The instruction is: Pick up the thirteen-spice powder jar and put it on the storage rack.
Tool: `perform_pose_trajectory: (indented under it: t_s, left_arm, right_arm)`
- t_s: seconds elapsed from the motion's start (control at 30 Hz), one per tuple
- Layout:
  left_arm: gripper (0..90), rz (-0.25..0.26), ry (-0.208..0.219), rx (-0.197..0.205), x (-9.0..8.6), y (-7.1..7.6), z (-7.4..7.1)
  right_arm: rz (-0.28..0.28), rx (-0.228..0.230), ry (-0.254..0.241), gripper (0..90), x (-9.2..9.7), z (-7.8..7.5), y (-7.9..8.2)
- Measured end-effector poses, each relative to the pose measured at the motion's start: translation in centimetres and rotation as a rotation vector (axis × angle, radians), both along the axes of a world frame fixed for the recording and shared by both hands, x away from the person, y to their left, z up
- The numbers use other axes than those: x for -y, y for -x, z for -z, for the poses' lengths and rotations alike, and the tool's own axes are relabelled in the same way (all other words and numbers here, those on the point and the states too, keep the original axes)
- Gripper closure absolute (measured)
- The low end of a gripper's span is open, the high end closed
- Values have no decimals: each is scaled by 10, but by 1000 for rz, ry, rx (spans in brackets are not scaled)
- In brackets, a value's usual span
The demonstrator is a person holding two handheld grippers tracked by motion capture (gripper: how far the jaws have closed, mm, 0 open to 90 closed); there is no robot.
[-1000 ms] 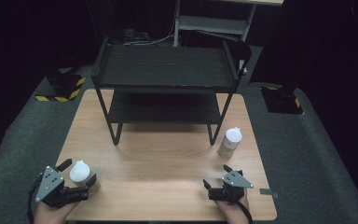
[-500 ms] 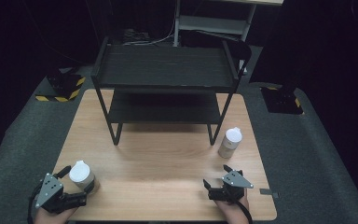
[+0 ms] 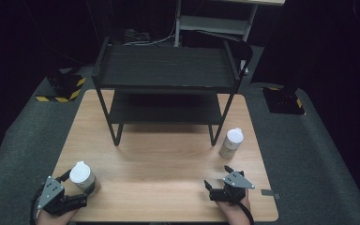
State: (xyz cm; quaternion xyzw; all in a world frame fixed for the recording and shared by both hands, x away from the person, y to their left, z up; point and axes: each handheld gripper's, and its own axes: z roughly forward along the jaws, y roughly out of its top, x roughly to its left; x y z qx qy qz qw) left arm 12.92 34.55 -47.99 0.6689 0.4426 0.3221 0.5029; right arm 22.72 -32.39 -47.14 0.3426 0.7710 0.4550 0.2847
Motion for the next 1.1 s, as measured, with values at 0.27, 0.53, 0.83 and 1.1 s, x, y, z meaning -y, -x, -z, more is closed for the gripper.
perform_pose_trajectory:
  t_s: [0.27,0.53,0.83,1.1]
  left_arm:
    - [146,-9,14,-12,-3,-2,5]
    - [190,-12,10,-9,-2,-2,7]
    - [240,-9,12,-9,0,-3,8]
    - [283,6,19,-6,-2,-4,10]
  right_arm:
    - [11,1,12,24,-2,-1,1]
    - [12,2,24,26,-4,-1,1]
    - [13,-8,17,26,-2,-2,0]
    - [8,-9,22,26,-2,-2,0]
